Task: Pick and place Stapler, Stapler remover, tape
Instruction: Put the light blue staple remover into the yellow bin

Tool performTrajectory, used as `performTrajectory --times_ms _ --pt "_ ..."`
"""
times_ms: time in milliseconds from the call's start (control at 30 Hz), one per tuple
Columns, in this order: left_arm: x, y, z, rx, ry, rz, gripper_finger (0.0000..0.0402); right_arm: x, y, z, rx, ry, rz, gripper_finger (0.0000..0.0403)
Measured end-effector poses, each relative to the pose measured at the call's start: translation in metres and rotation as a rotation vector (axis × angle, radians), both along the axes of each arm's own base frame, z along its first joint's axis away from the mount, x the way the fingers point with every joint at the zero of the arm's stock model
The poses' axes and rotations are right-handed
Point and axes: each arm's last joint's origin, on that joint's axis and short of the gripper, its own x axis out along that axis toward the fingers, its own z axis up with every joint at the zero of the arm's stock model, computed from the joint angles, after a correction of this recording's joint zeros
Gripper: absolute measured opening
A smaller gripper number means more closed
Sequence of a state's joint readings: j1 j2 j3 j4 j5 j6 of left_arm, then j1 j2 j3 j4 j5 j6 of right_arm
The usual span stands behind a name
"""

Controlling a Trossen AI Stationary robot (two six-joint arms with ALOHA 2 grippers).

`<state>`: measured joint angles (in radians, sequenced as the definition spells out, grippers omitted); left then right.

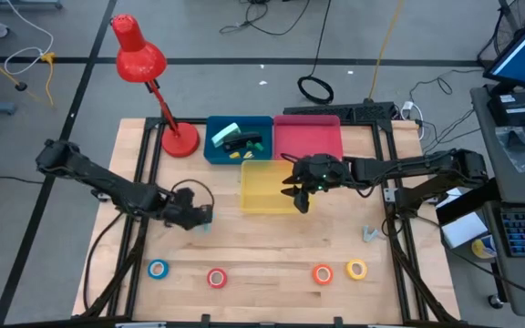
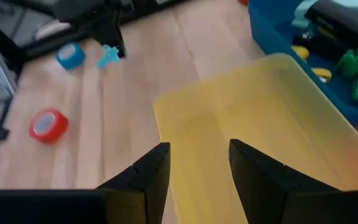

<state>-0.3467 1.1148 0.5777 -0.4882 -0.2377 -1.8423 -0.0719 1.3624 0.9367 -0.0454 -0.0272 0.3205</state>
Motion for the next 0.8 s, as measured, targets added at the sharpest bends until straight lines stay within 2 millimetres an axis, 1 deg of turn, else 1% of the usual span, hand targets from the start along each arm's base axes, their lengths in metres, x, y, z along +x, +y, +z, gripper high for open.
performTrajectory --times_ms 67,133,267,433,567,700,800 --pt "0.007 0.002 0.013 0.069 -0.162 0.001 0.0038 0.002 0.000 0.003 0.016 -0.042 -0.011 0.0155" --pt "0.013 0.006 0.024 0.136 -0.280 -0.001 0.0038 0.004 0.000 0.008 0.016 -0.092 -0.013 0.0155" --pt "0.027 0.015 0.039 0.230 -0.444 -0.030 0.0041 0.009 -0.001 0.018 0.009 -0.207 -0.012 0.0155" --pt "0.038 0.030 0.053 0.346 -0.574 -0.055 0.0038 0.012 -0.001 0.029 0.001 -0.322 -0.010 0.0155" --pt "0.043 0.042 0.063 0.405 -0.663 -0.081 0.0039 0.012 -0.001 0.030 -0.021 -0.341 -0.001 0.0155" --pt "0.047 0.052 0.064 0.439 -0.682 -0.092 0.0040 0.013 0.002 0.033 -0.024 -0.372 0.016 0.0155" --pt "0.050 0.060 0.066 0.453 -0.703 -0.071 0.0038 0.014 0.009 0.037 -0.077 -0.413 0.087 0.0155"
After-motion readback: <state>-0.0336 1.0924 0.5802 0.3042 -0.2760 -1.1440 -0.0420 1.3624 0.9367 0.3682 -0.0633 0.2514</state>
